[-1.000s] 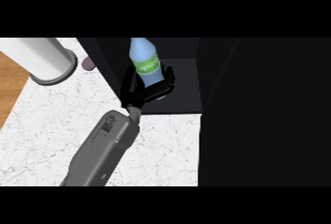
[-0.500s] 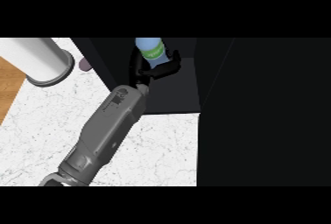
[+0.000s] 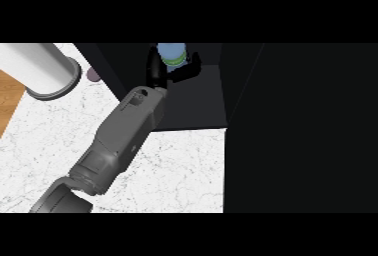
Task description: Pick up the bottled water, place it into the cabinet and close the cabinet
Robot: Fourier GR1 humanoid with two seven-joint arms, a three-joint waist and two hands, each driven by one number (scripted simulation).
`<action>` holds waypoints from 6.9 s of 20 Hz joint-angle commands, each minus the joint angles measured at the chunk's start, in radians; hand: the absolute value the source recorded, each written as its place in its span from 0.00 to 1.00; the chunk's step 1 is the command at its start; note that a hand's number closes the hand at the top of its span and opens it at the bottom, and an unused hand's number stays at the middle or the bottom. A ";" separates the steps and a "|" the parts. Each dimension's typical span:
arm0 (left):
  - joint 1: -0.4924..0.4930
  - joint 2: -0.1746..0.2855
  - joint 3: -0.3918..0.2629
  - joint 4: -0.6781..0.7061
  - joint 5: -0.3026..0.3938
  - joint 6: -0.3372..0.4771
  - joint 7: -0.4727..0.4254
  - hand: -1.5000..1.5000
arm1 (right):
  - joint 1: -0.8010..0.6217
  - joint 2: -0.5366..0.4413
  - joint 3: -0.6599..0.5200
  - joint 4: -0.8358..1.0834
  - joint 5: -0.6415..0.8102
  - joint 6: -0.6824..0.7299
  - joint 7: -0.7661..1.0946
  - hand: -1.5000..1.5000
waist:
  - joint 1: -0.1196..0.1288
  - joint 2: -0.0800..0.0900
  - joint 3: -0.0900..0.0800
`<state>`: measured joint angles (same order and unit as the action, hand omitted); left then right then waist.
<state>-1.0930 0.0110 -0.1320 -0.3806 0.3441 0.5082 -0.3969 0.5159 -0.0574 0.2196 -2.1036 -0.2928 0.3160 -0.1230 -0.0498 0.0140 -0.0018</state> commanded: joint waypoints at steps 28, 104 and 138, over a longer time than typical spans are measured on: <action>-0.044 0.108 0.018 0.325 -0.105 0.167 -0.098 0.00 | 0.003 -0.023 0.004 0.061 0.003 0.052 -0.063 0.00 | -0.021 0.015 0.001; 1.870 0.464 -0.139 -1.977 0.246 -0.407 -0.155 0.00 | 0.019 -0.074 0.542 -0.251 0.459 0.078 0.222 1.00 | 0.096 -0.022 -0.002; 2.092 0.550 0.275 -1.912 0.558 -0.828 -0.228 0.00 | -0.926 0.056 0.004 0.276 -0.160 -0.205 0.569 1.00 | 0.119 -0.005 0.001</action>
<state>0.9723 0.5536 0.0892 -2.2840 0.8488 -0.2883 -0.6283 -0.2085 -0.0266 0.3444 -1.9621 -0.3580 0.1595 0.3904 0.0752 0.0079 -0.0019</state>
